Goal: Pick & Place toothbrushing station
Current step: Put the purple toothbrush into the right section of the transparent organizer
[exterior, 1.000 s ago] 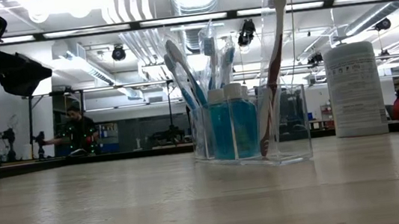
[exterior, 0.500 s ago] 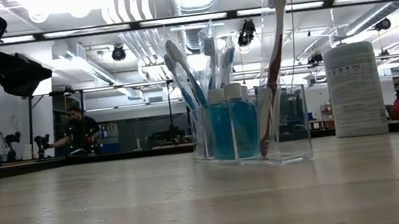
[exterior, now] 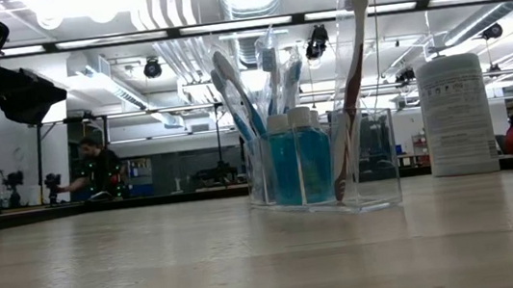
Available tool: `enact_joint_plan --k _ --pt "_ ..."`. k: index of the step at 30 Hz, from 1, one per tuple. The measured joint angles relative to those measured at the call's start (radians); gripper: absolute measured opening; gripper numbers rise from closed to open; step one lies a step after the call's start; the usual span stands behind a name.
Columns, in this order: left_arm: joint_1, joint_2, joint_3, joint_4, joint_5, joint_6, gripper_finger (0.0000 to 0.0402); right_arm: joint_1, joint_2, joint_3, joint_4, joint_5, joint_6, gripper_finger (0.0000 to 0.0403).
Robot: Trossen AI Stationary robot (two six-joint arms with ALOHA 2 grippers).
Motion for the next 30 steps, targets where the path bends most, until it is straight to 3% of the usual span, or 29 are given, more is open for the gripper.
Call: enact_joint_plan --k 16,23,30 --pt "0.000 0.000 0.000 0.000 0.000 0.000 0.0227 -0.003 0.000 -0.023 0.014 -0.021 0.001 0.0055" --pt "0.000 0.000 0.000 0.000 0.000 0.000 0.0227 -0.002 -0.011 -0.024 0.013 0.004 0.001 0.0052" --pt "0.000 0.000 0.000 0.000 0.000 0.000 0.0227 -0.001 -0.078 -0.024 -0.036 0.140 0.000 0.0054"
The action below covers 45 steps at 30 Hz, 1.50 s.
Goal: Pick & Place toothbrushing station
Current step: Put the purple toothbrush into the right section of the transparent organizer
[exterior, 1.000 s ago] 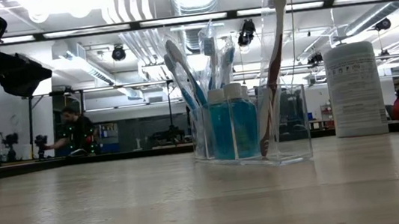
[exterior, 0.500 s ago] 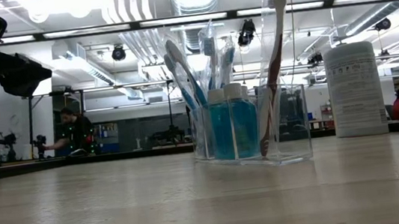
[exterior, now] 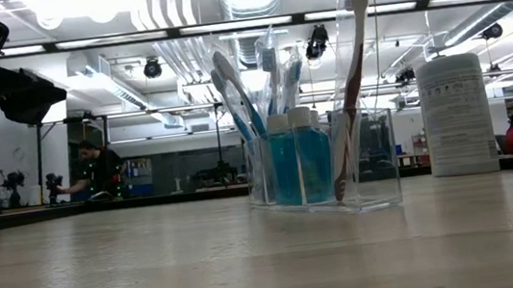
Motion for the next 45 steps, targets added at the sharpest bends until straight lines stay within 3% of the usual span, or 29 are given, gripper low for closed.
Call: enact_joint_plan --k 10,18,36,45 --pt "0.000 0.000 0.000 -0.007 0.000 0.000 0.0227 -0.001 -0.239 0.000 -0.178 0.410 -0.016 0.0054" --pt "0.000 0.000 0.000 -0.007 0.000 0.000 0.0227 -0.061 -0.377 0.000 -0.095 0.679 -0.258 0.0054" --pt "0.000 0.000 0.000 -0.007 0.000 0.000 0.0227 -0.358 -0.368 -0.035 0.489 0.698 -0.863 0.0054" --pt "0.000 0.000 0.000 -0.007 0.000 0.000 0.0227 -0.443 -0.337 -0.058 0.669 0.591 -0.994 0.0054"
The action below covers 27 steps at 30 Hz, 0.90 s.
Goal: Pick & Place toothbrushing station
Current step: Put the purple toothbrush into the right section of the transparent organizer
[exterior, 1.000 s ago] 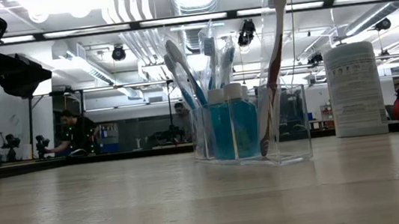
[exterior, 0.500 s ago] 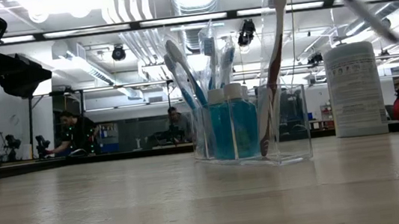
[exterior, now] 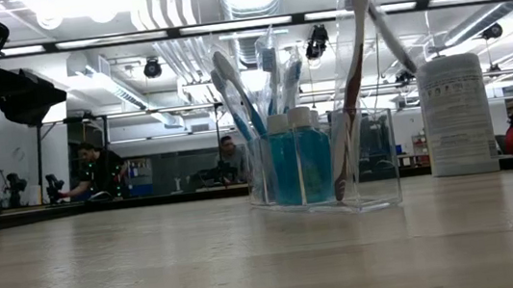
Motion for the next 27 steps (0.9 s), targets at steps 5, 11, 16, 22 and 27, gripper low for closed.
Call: enact_joint_plan --k 5,11,16,22,27 --pt "0.000 0.000 0.000 0.000 0.000 0.000 0.0227 -0.025 0.039 -0.002 0.128 -0.029 -0.087 0.0054" --pt "0.000 0.000 0.000 0.000 0.000 0.000 0.0227 -0.048 0.086 -0.003 0.211 -0.054 -0.101 0.0054" --pt "0.000 0.000 0.000 -0.001 0.000 0.000 0.0227 -0.058 0.142 -0.003 0.272 -0.079 -0.099 0.0054" --pt "0.000 0.000 0.000 -0.001 0.000 0.000 0.0227 -0.063 0.201 -0.001 0.329 -0.079 -0.099 0.0054" --pt "0.000 0.000 0.000 0.000 0.000 0.000 0.0227 -0.066 0.252 -0.002 0.404 -0.080 -0.107 0.0054"
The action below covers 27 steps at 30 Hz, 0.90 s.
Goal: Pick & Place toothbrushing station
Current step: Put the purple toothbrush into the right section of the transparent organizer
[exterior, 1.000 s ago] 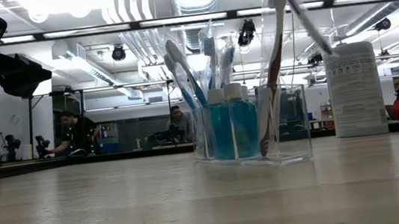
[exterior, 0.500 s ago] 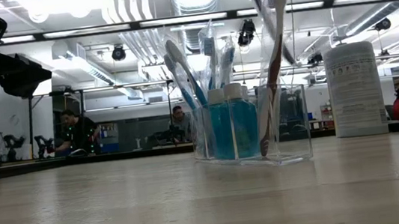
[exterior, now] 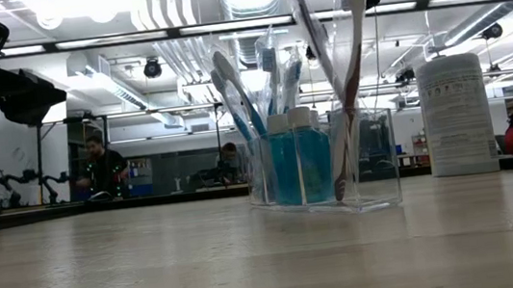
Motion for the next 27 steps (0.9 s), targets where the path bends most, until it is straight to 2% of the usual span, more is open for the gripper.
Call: enact_joint_plan --k 10,18,22,27 --pt "0.000 0.000 0.000 -0.001 0.000 0.000 0.0227 0.000 0.121 -0.006 0.054 -0.006 -0.034 0.0054" --pt "0.000 0.000 0.000 -0.001 0.000 0.000 0.0227 0.005 0.170 -0.013 0.130 0.022 -0.041 0.0056" --pt "0.000 0.000 0.000 -0.001 0.000 0.000 0.0227 0.005 0.167 -0.014 0.152 0.032 -0.098 0.0077" --pt "0.000 0.000 0.000 -0.001 0.000 0.000 0.0227 0.007 0.166 -0.015 0.151 0.032 -0.091 0.0100"
